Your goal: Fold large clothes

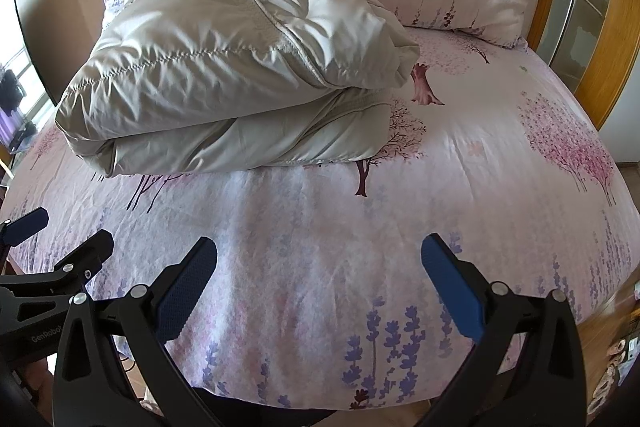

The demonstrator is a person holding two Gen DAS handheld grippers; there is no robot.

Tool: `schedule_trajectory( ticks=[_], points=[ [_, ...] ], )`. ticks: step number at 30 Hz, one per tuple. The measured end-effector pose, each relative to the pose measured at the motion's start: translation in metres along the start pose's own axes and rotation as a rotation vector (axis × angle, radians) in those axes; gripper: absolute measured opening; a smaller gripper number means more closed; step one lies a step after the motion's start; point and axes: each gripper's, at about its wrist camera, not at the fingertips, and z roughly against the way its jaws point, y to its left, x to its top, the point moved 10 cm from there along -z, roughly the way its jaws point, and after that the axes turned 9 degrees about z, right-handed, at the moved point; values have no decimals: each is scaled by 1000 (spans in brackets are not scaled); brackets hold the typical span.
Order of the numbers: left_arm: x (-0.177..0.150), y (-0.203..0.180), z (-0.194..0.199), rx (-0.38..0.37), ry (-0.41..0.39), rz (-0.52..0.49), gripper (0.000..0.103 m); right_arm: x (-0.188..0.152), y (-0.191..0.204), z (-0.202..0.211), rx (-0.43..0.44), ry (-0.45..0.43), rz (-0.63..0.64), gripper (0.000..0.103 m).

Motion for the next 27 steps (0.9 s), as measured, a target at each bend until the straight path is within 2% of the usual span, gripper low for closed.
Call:
schedule_trajectory(
  ticks=[27],
  points=[
    [0, -4, 1, -1, 3, -5, 101, 0, 1, -1, -1, 3, -6, 102]
  ],
)
